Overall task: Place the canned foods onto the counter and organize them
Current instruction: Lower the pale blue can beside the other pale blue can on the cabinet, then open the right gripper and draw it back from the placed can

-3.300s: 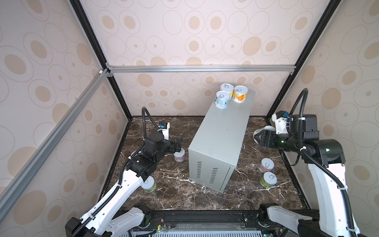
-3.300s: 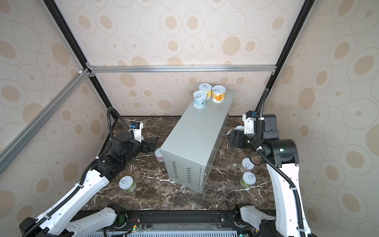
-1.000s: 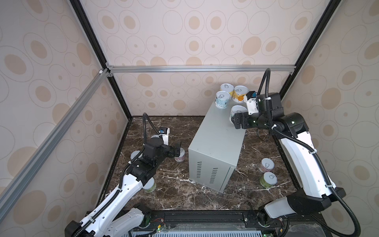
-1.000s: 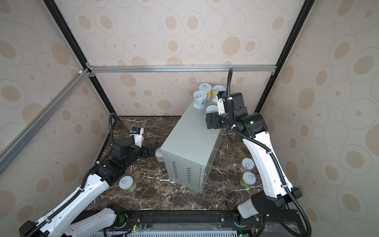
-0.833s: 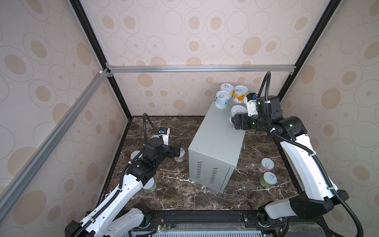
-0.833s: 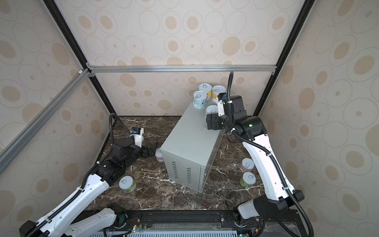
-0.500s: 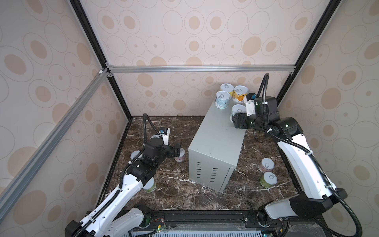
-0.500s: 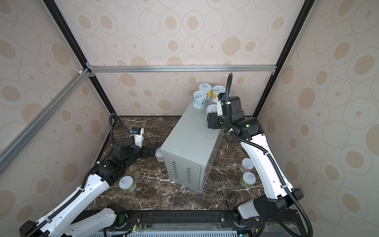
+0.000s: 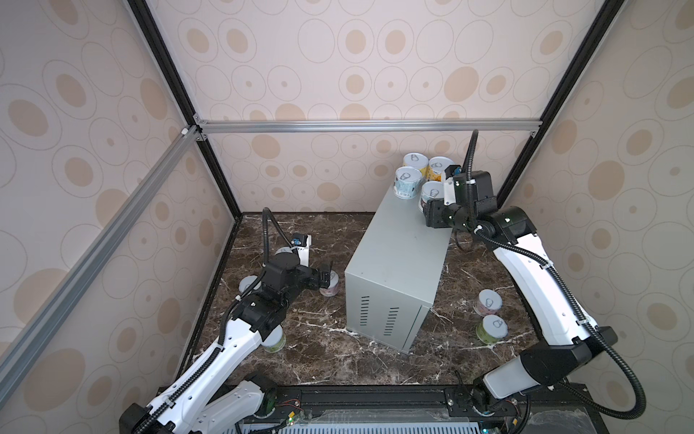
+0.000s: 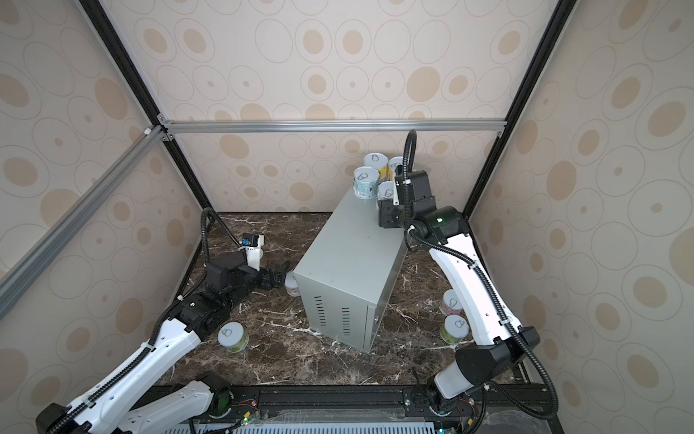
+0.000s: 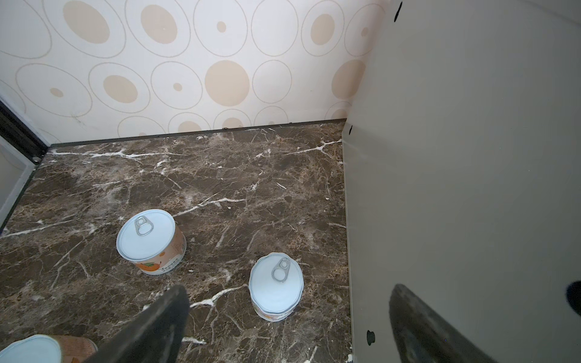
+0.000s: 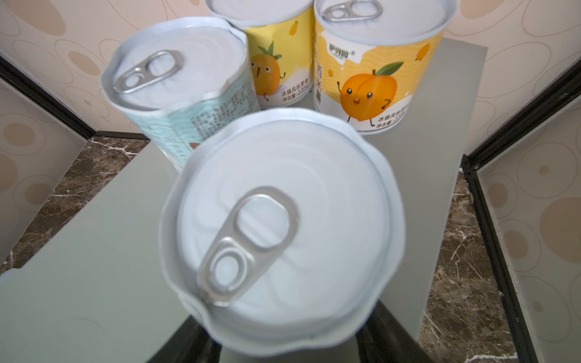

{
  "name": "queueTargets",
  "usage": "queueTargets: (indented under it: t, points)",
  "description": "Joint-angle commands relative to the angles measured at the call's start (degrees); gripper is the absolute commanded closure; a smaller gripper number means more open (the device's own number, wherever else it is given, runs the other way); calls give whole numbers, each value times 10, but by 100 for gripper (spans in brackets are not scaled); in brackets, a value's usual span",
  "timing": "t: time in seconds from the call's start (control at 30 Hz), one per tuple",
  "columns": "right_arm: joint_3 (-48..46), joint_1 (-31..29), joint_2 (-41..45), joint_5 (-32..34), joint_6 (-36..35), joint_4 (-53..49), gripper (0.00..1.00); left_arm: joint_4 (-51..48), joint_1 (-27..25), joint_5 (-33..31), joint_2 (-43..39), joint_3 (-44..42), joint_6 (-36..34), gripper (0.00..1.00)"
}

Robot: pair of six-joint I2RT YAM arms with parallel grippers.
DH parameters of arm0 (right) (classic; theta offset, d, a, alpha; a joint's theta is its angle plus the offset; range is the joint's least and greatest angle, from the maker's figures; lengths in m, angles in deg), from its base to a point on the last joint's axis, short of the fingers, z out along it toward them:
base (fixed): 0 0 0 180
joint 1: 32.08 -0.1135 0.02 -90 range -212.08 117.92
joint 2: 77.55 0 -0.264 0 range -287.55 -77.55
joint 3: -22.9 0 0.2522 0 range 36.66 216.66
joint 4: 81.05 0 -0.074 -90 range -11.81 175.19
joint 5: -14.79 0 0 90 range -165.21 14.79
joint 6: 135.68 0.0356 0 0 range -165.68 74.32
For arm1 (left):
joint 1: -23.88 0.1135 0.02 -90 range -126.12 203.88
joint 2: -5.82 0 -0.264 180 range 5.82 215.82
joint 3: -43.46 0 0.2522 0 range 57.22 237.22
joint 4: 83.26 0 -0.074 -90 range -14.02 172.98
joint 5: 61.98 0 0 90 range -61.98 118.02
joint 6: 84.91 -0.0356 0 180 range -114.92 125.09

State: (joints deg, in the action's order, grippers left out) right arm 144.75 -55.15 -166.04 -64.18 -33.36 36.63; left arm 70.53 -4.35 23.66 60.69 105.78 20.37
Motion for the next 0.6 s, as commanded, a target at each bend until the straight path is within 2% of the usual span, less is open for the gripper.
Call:
queueTargets:
  t: [0.0, 0.37, 0.57]
  points:
    - [26, 4, -17, 25, -9, -8, 35, 12, 3, 2, -1, 2, -12, 1]
    - [70, 23, -56, 36, -14, -17, 36, 12, 4, 4, 6, 1, -13, 1]
    - [76, 28, -68, 21, -19, -12, 36, 12, 6, 5, 12, 1, -12, 1]
